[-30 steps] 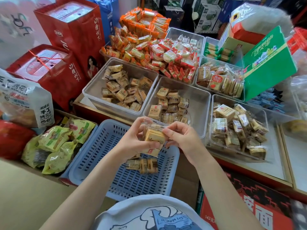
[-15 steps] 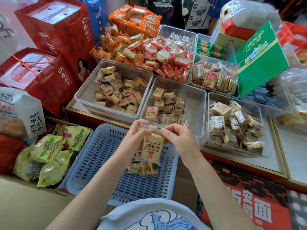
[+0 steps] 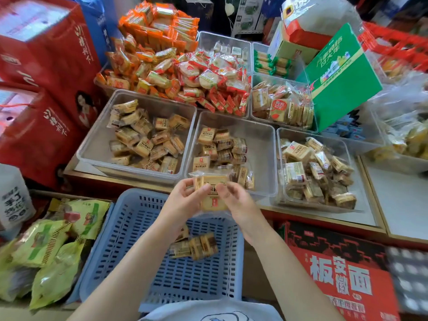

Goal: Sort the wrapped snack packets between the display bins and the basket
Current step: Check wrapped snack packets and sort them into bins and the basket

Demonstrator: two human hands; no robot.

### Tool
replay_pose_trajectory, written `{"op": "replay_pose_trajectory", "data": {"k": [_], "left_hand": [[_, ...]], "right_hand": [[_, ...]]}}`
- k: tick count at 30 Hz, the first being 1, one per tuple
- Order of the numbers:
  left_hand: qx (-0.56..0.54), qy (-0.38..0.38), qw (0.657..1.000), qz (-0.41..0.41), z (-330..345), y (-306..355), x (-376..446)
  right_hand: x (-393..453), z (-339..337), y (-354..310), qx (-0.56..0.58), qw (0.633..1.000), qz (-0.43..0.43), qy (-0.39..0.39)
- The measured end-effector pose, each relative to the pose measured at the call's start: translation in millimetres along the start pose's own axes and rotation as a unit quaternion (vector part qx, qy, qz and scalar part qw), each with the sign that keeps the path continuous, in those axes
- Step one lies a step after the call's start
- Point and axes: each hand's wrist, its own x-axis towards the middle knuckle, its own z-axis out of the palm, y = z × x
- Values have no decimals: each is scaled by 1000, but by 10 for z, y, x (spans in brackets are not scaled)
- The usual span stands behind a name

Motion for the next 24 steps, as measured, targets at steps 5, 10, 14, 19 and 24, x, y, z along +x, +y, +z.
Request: {"op": "replay_pose_trajectory", "data": {"k": [5, 10, 14, 19, 24], "left_hand": [[125, -67, 990, -11, 212, -2, 257], [437, 51, 892, 104, 200, -6, 810], [606, 96, 781, 116, 96, -90, 1250], [741, 93, 661, 74, 41, -291, 1548], [758, 90, 642, 68, 16, -350, 1582]], "right_hand": [[145, -181, 54, 42, 999, 20, 2], [620, -716, -124, -35, 990, 38, 128], [1211, -956, -173, -108, 982, 78, 133], [1746, -1005, 87, -213, 964, 131, 88], [1837, -951, 243, -313, 934, 29, 168]]}}
